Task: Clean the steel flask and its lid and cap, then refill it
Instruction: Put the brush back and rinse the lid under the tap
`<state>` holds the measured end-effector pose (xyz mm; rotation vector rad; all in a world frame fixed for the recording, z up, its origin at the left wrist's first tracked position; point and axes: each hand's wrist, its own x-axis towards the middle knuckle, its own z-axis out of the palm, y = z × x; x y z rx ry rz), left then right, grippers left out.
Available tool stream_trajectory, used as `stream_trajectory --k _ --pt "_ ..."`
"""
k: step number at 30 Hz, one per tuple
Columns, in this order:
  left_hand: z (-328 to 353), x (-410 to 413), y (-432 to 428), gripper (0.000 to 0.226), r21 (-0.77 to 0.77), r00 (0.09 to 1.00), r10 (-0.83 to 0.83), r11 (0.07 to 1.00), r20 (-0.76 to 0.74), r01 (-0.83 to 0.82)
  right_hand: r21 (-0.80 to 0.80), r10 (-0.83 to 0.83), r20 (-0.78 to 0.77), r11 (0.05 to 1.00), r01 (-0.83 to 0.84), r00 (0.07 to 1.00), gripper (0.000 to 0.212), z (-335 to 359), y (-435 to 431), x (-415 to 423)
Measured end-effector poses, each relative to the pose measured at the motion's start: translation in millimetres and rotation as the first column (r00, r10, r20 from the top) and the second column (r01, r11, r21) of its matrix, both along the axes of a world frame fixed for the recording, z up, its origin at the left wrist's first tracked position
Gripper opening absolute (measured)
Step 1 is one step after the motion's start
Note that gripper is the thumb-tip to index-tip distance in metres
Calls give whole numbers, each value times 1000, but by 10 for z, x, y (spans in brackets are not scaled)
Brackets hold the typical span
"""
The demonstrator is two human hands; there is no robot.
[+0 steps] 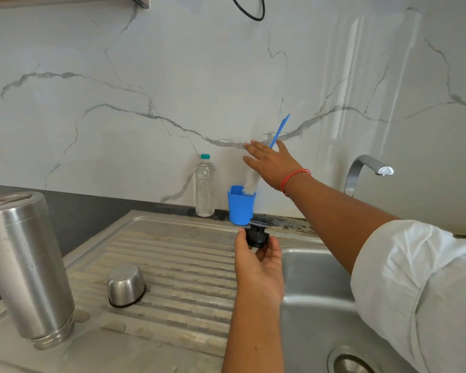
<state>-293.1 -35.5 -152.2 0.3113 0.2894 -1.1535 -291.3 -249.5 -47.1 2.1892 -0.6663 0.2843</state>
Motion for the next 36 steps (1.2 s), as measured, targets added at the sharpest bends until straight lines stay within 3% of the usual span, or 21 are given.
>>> stream_trajectory --k 4,9,12,14,16,18,20,23,27,30,33,35,36 --pt "6 -5 5 38 4 1000 2 1000 17 -2 -4 -7 0 1000 7 1000 70 27 130 -189" --pt "19 -64 12 38 16 997 -29 999 72 28 -103 220 121 973 -209 968 53 -109 227 -570" --pt "34 -126 2 41 22 992 -42 999 119 40 -73 276 179 961 -267 944 35 -338 335 -841" --pt "44 -191 -7 38 39 981 -72 997 179 66 70 144 236 984 -165 961 16 -486 454 -1083" --pt "31 -279 -33 32 64 960 -118 992 253 105 277 -124 347 960 25 929 13 -637 494 -1334" --pt "1 -375 -55 30 96 931 -170 985 322 146 485 -412 461 859 165 786 21 -769 433 -1595" --pt "-33 -459 -89 31 118 900 -202 979 387 169 674 -577 486 725 138 656 32 -844 352 -1816" --pt "-70 -580 -134 28 146 849 -248 968 466 203 835 -657 426 550 9 622 38 -881 297 -1993" --pt "-151 -731 -212 22 182 785 -297 955 544 235 884 -658 440 438 -166 610 53 -990 216 -2003" --pt "-216 -812 -267 25 210 751 -317 948 579 238 902 -619 414 375 -212 667 68 -1043 226 -2020" --pt "-259 -866 -289 20 240 706 -359 933 611 267 885 -549 460 352 -306 698 67 -997 357 -2106" --pt "-293 -879 -317 22 251 681 -370 929 632 272 859 -609 505 287 -424 612 49 -1010 430 -2187" --pt "-296 -883 -318 24 255 664 -372 928 649 270 838 -695 489 206 -506 527 38 -1028 463 -2212"
